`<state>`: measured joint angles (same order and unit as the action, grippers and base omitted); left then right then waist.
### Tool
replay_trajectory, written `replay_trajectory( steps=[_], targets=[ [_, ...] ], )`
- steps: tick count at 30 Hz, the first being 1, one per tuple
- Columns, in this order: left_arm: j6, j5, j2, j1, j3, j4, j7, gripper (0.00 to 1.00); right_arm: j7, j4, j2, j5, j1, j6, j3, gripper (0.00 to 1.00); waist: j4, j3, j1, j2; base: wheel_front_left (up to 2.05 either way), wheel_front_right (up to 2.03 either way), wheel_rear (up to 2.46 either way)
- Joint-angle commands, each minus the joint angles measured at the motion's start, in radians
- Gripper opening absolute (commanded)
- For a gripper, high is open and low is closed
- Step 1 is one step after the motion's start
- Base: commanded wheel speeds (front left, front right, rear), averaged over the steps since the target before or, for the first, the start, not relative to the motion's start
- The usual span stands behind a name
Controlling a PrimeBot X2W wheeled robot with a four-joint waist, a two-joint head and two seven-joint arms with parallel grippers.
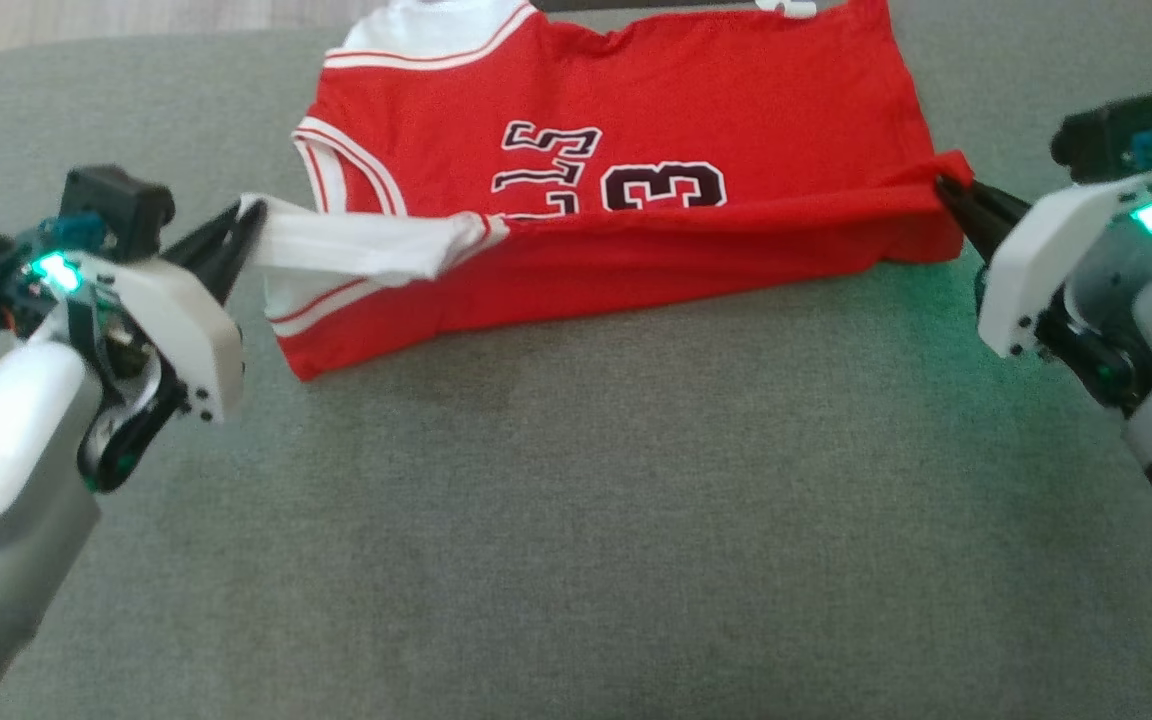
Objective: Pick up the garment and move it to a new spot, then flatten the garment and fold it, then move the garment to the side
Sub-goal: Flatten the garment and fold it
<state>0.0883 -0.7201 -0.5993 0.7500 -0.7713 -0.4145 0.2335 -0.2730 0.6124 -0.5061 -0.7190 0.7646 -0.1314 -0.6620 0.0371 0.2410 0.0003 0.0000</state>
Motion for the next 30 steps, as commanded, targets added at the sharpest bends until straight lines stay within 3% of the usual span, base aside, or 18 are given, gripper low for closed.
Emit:
replay_trajectory(
  steps=[1,15,16,17,18,23,27,30],
  targets=[
    [0.003,0.013,-0.032,0.064,0.043,0.003,0.000,0.00,0.006,-0.013,-0.002,0.012,0.025,0.001,0.003,0.00,-0.007,0.010,-0.0003,0.0000,0.00,0.00,0.00],
    [0.038,0.067,0.060,0.222,-0.055,-0.229,-0.046,0.00,0.006,0.112,0.067,0.058,0.116,0.001,-0.046,0.00,-0.031,0.062,-0.0003,0.0000,0.00,0.00,0.00],
    [0.034,0.072,0.072,0.236,-0.053,-0.247,-0.063,0.87,0.011,0.127,0.071,0.063,0.126,0.001,-0.043,0.00,-0.031,0.066,-0.0003,0.0000,0.00,0.00,0.00],
    [0.025,0.077,0.084,0.249,-0.050,-0.266,-0.082,1.00,0.026,0.142,0.076,0.075,0.138,0.001,-0.040,0.40,-0.031,0.069,-0.0003,0.0000,0.00,0.00,0.00],
    [0.015,0.084,0.097,0.261,-0.048,-0.285,-0.105,1.00,0.039,0.159,0.084,0.081,0.148,0.001,-0.033,1.00,-0.031,0.072,-0.0003,0.0000,0.00,0.00,0.00],
    [-0.048,0.110,0.143,0.301,-0.025,-0.350,-0.233,1.00,0.115,0.215,0.121,0.107,0.182,0.001,0.000,1.00,-0.031,0.075,-0.0003,0.0000,0.00,0.00,0.00],
    [-0.121,0.101,0.188,0.314,0.034,-0.381,-0.411,1.00,0.279,0.260,0.152,0.132,0.201,0.001,0.077,1.00,-0.027,0.056,-0.0003,0.0000,0.00,0.00,0.00],
    [-0.153,0.087,0.214,0.292,0.075,-0.370,-0.477,1.00,0.411,0.289,0.182,0.154,0.194,0.001,0.143,1.00,-0.022,0.029,-0.0003,0.0000,0.00,0.00,0.00]
  ],
)
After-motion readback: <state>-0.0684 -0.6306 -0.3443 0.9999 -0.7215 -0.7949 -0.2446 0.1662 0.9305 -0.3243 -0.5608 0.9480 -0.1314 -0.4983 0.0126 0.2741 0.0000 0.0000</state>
